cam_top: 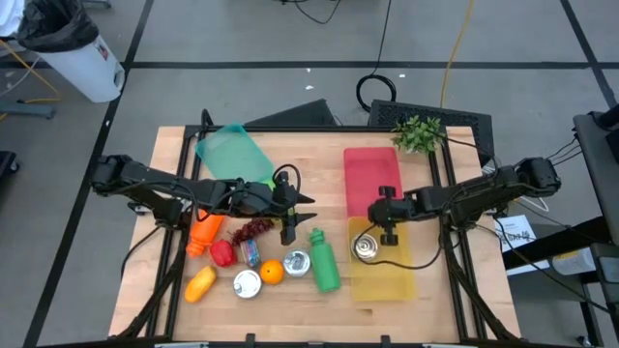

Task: Pick & Place Food Item
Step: Adjust the bins on the table, then put the blue and pink tuna can into the yellow bin

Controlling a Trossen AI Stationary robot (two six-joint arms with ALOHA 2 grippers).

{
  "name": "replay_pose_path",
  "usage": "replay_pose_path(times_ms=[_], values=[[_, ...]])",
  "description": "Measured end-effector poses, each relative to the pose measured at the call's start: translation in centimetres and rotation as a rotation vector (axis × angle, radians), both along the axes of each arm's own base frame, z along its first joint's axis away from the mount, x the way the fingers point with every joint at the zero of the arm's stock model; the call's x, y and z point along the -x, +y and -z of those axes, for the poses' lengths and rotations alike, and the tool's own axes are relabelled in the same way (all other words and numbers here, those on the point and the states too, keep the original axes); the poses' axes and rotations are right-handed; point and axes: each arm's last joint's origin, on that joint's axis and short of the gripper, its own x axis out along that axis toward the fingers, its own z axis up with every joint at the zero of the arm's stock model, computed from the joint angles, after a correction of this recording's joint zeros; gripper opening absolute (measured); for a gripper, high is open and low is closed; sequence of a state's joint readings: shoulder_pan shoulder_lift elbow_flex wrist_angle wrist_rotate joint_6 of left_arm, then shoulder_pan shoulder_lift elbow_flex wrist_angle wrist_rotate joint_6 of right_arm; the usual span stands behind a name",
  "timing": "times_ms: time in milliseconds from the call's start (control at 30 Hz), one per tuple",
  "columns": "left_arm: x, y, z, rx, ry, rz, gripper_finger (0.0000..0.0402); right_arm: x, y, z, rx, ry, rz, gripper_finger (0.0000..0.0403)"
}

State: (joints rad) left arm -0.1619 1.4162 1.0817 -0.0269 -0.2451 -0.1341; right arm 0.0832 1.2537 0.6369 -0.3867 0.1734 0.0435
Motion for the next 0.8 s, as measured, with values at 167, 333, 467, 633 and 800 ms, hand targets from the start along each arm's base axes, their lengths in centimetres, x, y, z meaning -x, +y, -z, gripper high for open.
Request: replay_pose_path(times_ms=[167,333,467,633,800], values=[[0.0,0.0,0.0,0.000,0.000,0.000,0.0182,0.0,-0.1,0.0,-0.013,0.002,0.024,0.0008],[0.0,0.0,0.0,0.000,0.000,0.000,0.0182,0.0,0.0,0.0,-0.044,0.005,0.006,0.0019],[0.0,0.0,0.0,0.001,0.000,0.000,0.0182,0.1,0.0,0.0,-0.036,0.008,-0.018,0.0047],[0.0,0.0,0.0,0.001,0.000,0.000,0.0182,0.2,0.0,-0.4,-0.037,-0.012,-0.021,0.0105],[0.0,0.0,0.0,-0.011,0.001,0.004,0.0182,0.6,0.0,-1.2,-0.039,-0.048,-0.025,0.0157]])
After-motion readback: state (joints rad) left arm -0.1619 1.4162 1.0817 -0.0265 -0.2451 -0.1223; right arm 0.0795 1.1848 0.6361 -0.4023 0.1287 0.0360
